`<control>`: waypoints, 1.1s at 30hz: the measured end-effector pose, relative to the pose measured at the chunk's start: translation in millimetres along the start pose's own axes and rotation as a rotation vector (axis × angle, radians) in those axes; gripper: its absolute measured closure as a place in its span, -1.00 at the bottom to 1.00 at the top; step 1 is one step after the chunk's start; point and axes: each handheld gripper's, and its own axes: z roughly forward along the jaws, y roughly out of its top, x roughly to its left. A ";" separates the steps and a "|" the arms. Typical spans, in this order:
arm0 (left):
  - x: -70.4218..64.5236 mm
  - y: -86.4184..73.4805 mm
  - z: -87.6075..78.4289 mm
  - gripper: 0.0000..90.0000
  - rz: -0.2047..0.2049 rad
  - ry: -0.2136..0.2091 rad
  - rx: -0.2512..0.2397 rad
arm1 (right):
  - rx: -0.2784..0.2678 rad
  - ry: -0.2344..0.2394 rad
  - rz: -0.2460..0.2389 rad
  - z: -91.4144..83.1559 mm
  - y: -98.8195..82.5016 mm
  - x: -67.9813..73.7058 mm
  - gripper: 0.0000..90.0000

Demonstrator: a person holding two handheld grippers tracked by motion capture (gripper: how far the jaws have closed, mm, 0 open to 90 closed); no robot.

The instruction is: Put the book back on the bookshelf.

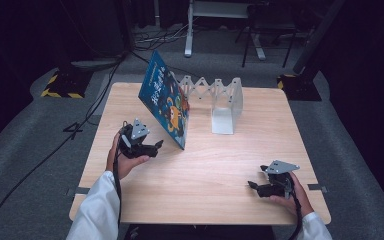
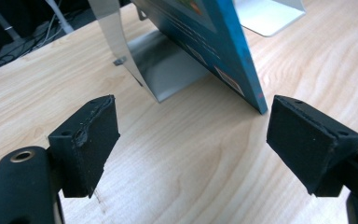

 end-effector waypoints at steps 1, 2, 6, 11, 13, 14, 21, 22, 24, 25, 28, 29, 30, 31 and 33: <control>-1.1 -1.8 -1.4 -0.62 0.011 -0.010 0.002 | 0.004 -0.001 -0.004 -0.4 0.2 0.5 -0.56; -1.9 -2.8 -2.0 -0.62 0.017 -0.011 0.008 | 0.004 -0.003 -0.009 -0.6 0.3 1.0 -0.56; -6.4 -9.7 -4.5 -0.62 0.051 -0.021 0.041 | 0.004 0.001 -0.007 -2.5 -1.6 2.8 -0.56; -12.6 -18.7 -8.7 -0.62 0.100 -0.030 0.076 | -0.001 -0.003 -0.001 -10.8 -9.1 3.7 -0.56; -14.4 -22.6 -10.9 -0.62 0.113 -0.035 0.086 | -0.003 -0.008 0.006 -14.9 -13.1 3.0 -0.56; -15.1 -25.1 -12.0 -0.62 0.117 -0.039 0.091 | -0.003 -0.014 0.007 -17.1 -14.8 2.1 -0.56; -22.9 -44.8 -19.9 -0.62 0.165 -0.027 0.129 | -0.015 -0.039 0.047 -29.1 -26.5 -5.0 -0.56; -23.7 -48.4 -20.9 -0.62 0.167 -0.031 0.135 | -0.016 -0.044 0.052 -30.3 -28.1 -5.8 -0.56; -25.4 -55.2 -23.3 -0.62 0.176 -0.032 0.149 | -0.017 -0.052 0.065 -32.8 -30.8 -7.1 -0.56; -26.8 -58.6 -24.5 -0.62 0.178 -0.034 0.153 | -0.020 -0.055 0.067 -34.0 -32.1 -7.7 -0.56; -28.7 -67.6 -27.8 -0.62 0.176 -0.043 0.171 | -0.021 -0.061 0.077 -37.3 -35.4 -8.8 -0.56; -29.7 -70.7 -29.0 -0.62 0.171 -0.048 0.174 | -0.023 -0.065 0.078 -38.2 -36.4 -9.3 -0.56; -30.3 -73.4 -29.8 -0.62 0.176 -0.049 0.177 | -0.021 -0.068 0.081 -39.3 -37.4 -9.4 -0.56; -31.2 -76.3 -30.6 -0.62 0.169 -0.047 0.180 | -0.024 -0.069 0.083 -40.2 -38.7 -9.9 -0.56; -32.3 -81.7 -32.7 -0.62 0.161 -0.056 0.182 | -0.023 -0.073 0.092 -42.3 -41.2 -10.7 -0.56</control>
